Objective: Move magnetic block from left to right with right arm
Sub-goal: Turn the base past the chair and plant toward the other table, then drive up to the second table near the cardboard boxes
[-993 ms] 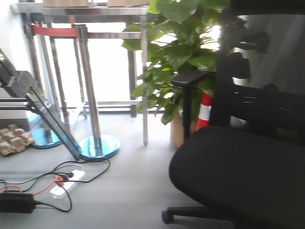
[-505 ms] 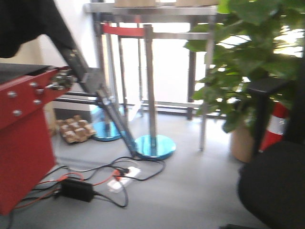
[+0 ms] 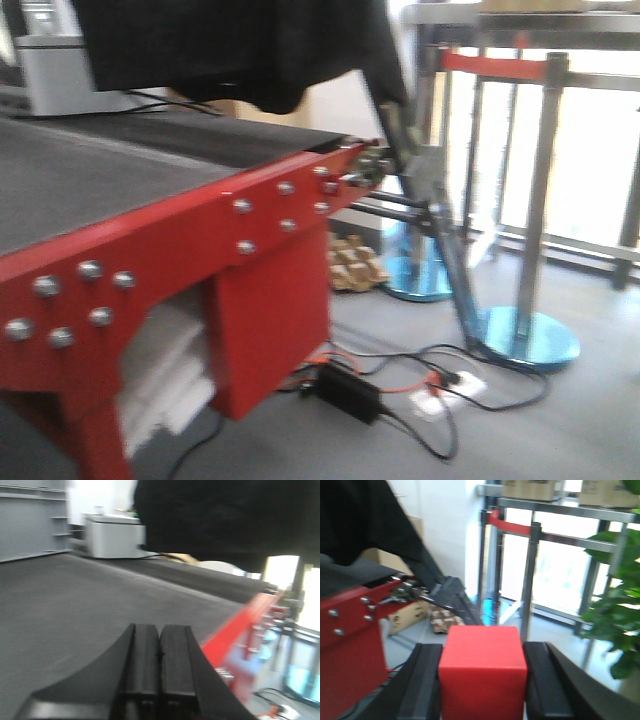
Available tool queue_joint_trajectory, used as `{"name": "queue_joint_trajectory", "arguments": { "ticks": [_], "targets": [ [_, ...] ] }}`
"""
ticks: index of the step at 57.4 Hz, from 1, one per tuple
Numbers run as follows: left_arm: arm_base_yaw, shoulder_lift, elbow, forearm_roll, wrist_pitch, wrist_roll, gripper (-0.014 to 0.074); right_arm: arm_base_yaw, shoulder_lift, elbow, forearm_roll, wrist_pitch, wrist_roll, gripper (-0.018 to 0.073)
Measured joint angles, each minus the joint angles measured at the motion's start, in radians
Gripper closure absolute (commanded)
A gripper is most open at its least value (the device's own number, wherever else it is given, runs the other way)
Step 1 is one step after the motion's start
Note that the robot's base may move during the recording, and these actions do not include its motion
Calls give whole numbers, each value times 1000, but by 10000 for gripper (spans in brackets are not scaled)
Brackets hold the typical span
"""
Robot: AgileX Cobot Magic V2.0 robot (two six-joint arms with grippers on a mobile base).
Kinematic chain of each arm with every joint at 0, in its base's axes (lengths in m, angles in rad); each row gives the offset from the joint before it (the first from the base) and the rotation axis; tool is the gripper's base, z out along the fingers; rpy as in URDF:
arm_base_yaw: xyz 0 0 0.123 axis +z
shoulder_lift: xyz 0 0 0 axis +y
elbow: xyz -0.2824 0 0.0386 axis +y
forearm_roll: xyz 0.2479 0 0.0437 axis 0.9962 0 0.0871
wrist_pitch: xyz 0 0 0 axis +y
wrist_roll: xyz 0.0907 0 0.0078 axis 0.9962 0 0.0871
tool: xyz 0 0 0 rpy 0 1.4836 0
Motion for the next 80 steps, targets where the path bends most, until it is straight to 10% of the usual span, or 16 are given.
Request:
{"name": "queue_joint_trajectory", "arguments": {
  "ticks": [80],
  "targets": [
    [0,0,0,0,0,0,722,0,0,0,5,0,0,328]
  ]
}}
